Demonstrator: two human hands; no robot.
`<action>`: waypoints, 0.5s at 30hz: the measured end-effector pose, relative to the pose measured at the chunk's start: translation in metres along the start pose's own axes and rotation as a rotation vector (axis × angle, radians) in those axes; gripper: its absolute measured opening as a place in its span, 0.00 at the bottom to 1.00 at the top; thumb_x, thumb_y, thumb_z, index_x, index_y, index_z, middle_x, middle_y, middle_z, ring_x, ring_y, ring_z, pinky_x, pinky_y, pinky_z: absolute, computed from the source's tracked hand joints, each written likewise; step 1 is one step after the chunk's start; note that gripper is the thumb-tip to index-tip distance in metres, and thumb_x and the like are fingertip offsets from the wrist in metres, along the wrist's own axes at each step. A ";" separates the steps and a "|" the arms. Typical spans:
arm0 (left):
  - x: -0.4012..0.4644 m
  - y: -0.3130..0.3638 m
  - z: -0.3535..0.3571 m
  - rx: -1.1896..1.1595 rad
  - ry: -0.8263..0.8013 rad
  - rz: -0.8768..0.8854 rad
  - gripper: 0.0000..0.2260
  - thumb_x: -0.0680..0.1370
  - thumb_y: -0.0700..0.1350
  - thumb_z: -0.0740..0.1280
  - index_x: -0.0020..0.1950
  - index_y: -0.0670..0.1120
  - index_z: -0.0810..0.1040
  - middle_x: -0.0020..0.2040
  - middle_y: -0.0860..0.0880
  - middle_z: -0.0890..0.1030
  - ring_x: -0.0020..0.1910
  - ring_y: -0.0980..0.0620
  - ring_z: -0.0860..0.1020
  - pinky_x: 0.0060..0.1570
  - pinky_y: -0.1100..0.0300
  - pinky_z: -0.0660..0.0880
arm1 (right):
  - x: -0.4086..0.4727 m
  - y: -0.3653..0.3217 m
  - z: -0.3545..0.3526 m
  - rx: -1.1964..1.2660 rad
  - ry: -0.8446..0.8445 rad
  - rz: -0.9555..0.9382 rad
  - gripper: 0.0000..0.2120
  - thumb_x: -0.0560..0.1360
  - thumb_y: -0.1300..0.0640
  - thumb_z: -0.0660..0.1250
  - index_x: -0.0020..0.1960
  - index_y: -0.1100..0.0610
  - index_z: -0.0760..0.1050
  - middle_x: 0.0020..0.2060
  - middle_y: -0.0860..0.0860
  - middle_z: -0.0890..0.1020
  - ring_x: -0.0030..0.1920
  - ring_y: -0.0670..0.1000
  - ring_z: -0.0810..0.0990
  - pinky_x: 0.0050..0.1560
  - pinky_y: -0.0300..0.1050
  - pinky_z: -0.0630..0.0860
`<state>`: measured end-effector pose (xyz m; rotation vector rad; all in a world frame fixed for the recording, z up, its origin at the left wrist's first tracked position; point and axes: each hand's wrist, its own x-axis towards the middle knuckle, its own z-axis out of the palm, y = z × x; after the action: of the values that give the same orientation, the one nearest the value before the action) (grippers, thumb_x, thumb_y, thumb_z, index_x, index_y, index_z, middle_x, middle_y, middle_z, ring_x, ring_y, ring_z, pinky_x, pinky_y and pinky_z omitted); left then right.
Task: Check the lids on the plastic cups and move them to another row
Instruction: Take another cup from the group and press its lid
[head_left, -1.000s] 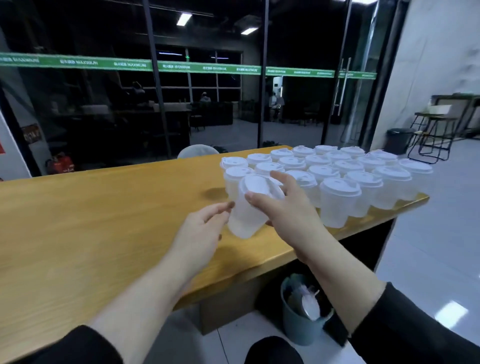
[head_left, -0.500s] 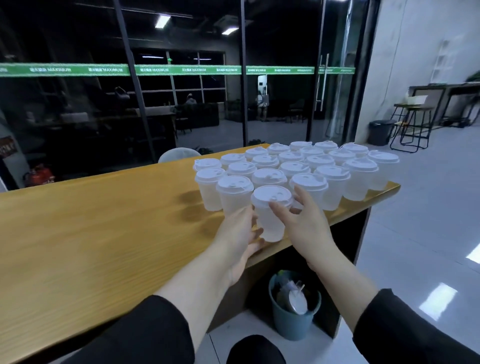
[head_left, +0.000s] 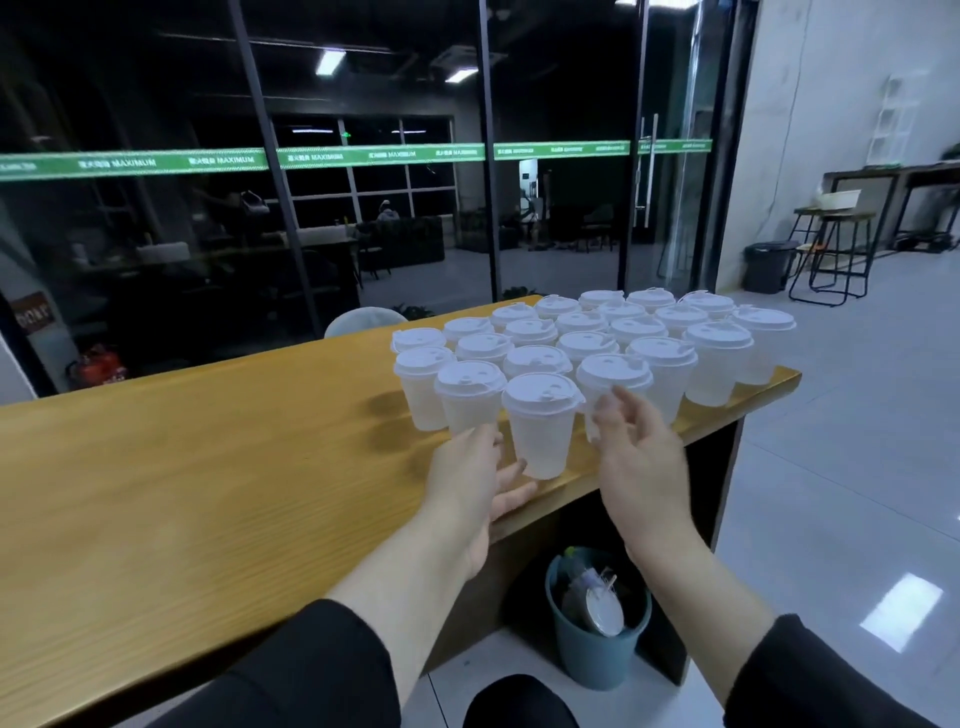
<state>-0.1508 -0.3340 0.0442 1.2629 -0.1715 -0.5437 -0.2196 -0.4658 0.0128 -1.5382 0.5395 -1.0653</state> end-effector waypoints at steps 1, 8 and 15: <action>-0.003 0.003 -0.007 0.050 0.043 0.038 0.10 0.85 0.45 0.61 0.63 0.45 0.76 0.62 0.47 0.83 0.50 0.46 0.87 0.45 0.52 0.85 | -0.004 -0.007 0.000 0.039 0.046 -0.045 0.18 0.83 0.44 0.63 0.69 0.50 0.75 0.58 0.44 0.82 0.60 0.47 0.82 0.65 0.56 0.78; -0.024 0.058 -0.110 0.172 0.325 0.274 0.10 0.86 0.46 0.60 0.56 0.47 0.80 0.48 0.47 0.88 0.42 0.49 0.88 0.45 0.48 0.85 | -0.046 -0.063 0.095 0.128 -0.314 -0.136 0.10 0.83 0.46 0.62 0.53 0.48 0.81 0.46 0.42 0.85 0.52 0.43 0.84 0.57 0.55 0.83; -0.064 0.134 -0.306 0.217 0.774 0.489 0.10 0.86 0.48 0.59 0.52 0.51 0.80 0.48 0.48 0.86 0.45 0.49 0.86 0.48 0.46 0.83 | -0.127 -0.096 0.275 0.146 -0.732 -0.108 0.10 0.83 0.47 0.63 0.55 0.50 0.81 0.47 0.45 0.85 0.52 0.43 0.84 0.56 0.53 0.83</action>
<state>-0.0399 -0.0146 0.0860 1.4940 0.1178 0.4059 -0.0676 -0.1928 0.0721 -1.6982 -0.1249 -0.5344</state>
